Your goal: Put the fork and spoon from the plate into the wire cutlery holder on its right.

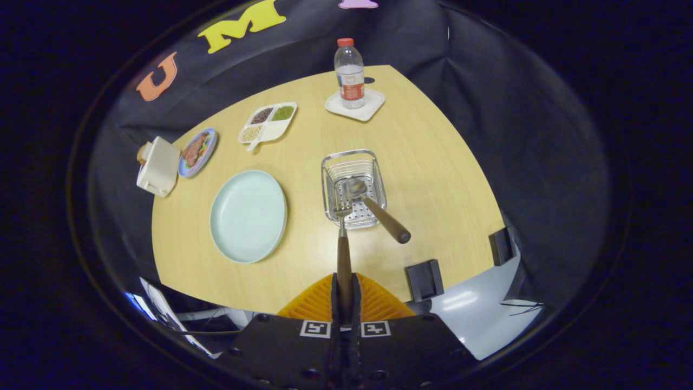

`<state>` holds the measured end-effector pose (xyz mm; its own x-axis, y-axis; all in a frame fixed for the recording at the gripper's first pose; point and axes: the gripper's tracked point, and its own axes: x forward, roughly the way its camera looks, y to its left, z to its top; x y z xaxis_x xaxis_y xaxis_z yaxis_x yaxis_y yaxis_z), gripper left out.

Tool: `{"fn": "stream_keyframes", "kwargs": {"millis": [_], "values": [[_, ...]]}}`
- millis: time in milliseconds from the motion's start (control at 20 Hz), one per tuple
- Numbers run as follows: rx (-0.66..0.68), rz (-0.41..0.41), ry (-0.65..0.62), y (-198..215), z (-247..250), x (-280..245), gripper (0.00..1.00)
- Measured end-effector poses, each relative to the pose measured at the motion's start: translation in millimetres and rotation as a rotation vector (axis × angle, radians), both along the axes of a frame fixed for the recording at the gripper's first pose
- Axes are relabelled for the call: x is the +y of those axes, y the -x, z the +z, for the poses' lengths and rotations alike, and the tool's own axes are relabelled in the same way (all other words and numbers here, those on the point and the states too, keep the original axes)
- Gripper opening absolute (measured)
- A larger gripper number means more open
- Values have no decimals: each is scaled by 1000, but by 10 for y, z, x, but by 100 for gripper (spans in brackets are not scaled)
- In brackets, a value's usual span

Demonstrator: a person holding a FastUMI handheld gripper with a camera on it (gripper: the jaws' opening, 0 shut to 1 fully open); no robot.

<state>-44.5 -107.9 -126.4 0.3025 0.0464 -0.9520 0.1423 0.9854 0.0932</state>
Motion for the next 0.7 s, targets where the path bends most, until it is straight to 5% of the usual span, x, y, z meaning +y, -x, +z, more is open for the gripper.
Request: {"fn": "stream_keyframes", "kwargs": {"millis": [700], "values": [[-54,-42,-2,-171,184,-65,11]]}}
